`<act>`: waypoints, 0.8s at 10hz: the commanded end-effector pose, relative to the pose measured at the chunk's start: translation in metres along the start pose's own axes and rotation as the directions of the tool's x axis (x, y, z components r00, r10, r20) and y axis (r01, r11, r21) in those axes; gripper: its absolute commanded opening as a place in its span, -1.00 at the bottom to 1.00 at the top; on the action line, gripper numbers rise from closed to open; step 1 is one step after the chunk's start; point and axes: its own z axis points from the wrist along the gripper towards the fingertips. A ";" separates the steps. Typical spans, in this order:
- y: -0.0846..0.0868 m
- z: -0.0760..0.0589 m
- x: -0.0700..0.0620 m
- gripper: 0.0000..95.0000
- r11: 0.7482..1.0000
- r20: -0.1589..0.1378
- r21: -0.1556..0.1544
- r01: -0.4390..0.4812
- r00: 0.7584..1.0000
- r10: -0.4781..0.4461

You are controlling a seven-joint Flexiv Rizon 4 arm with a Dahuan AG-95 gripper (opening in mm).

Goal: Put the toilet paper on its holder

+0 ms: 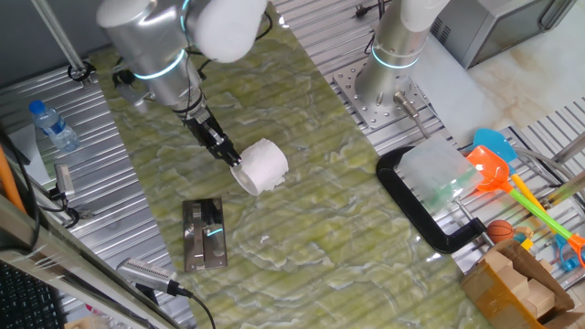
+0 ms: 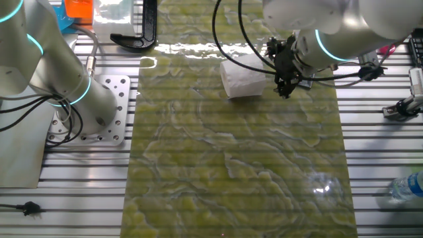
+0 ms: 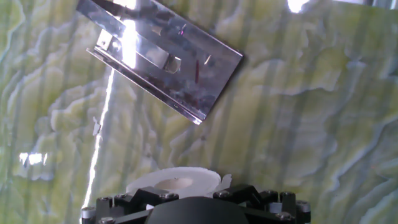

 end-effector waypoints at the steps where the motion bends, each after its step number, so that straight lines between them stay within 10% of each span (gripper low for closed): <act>1: -0.002 0.005 0.002 1.00 1.000 -0.037 -0.016 0.009 0.999 -0.009; 8: -0.003 0.004 0.004 1.00 0.999 -0.059 -0.042 0.007 0.998 -0.009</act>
